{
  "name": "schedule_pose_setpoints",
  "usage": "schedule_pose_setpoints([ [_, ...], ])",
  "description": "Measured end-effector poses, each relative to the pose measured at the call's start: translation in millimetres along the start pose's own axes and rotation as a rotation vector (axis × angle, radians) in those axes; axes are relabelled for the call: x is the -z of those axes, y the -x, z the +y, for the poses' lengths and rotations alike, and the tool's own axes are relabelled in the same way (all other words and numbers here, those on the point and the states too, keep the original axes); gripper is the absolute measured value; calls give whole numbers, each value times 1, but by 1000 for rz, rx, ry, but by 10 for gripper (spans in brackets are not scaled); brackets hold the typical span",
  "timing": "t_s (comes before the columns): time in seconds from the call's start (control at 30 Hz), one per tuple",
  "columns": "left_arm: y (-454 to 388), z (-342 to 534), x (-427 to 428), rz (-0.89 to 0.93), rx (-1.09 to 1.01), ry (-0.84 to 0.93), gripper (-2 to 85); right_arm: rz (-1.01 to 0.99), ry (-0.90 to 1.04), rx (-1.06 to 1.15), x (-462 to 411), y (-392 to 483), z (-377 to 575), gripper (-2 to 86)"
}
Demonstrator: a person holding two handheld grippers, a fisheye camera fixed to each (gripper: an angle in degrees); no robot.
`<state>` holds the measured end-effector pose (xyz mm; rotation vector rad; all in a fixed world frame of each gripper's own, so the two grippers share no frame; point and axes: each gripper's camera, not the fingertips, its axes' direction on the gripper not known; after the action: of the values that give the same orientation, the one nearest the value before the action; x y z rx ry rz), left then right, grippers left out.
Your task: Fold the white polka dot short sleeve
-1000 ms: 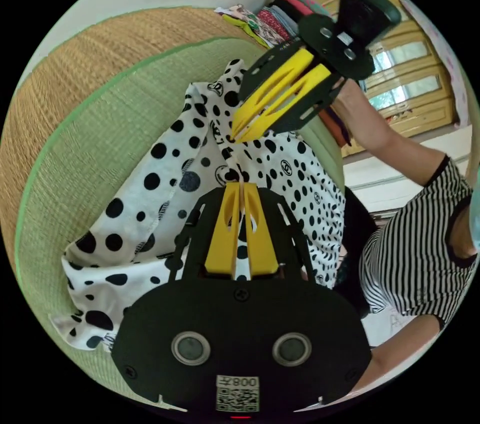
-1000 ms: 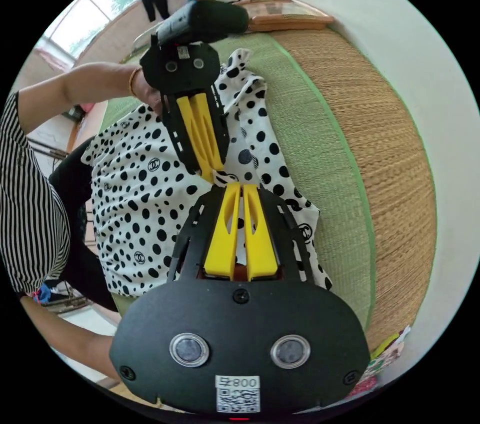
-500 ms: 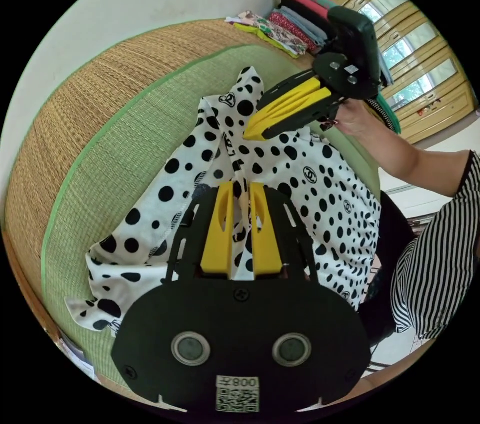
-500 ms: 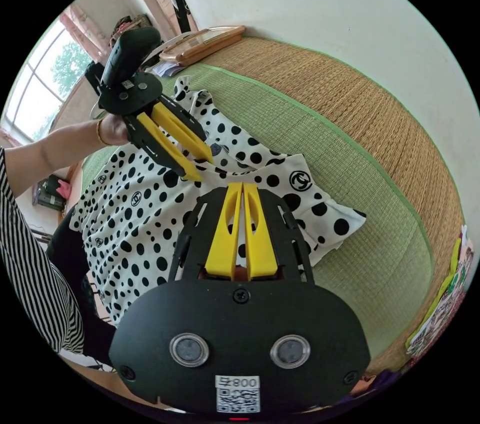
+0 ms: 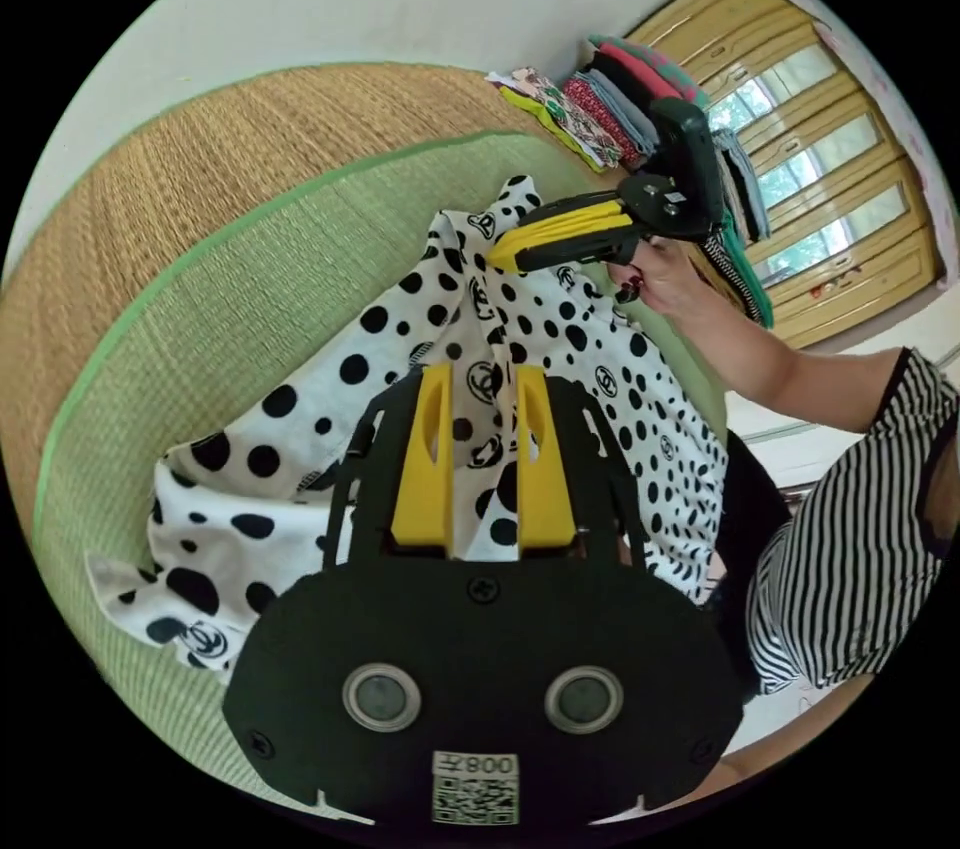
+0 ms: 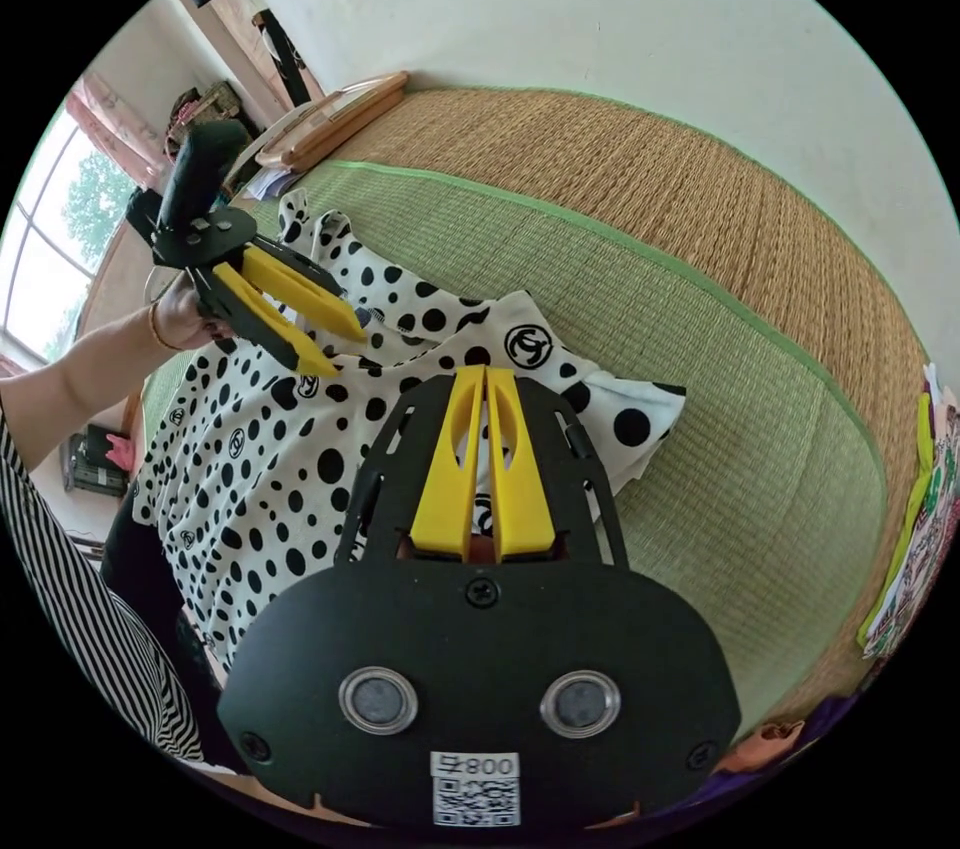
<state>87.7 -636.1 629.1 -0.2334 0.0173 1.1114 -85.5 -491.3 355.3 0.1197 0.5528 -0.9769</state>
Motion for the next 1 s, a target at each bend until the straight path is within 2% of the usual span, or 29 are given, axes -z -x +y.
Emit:
schedule_pose_setpoints([
  [0.2, -46, -8, -6, -198, -145, 62, 82, -9, -49, -27, 10, 4, 15, 1],
  [0.3, -56, -12, -13, -277, -171, 103, 40, -15, -67, -30, 12, 9, 18, 1],
  [0.4, -52, -15, -4, -143, -134, 79, 24, -13, -64, -25, 11, 12, 17, 1],
  [0.47, -33, -18, 3, 61, -45, 53, 19, 1, -68, -19, 12, 13, 15, 1],
  [0.57, 2, -14, 1, 242, 114, 32, 20, 69, -64, -27, 11, 13, 8, 1],
  [0.67, 19, -6, 8, 275, 201, -2, 30, 109, -39, -45, 1, 12, -1, 2],
  [0.8, 10, 4, 28, 248, 192, -46, 60, 69, -72, -50, 6, 17, -5, 8],
  [0.9, -10, 19, 51, 159, 127, -86, 78, 34, -112, 103, 19, 47, -5, 23],
  [1.0, -33, 28, 60, 24, 43, -15, 91, 12, -61, 345, 14, 85, -9, 59],
])
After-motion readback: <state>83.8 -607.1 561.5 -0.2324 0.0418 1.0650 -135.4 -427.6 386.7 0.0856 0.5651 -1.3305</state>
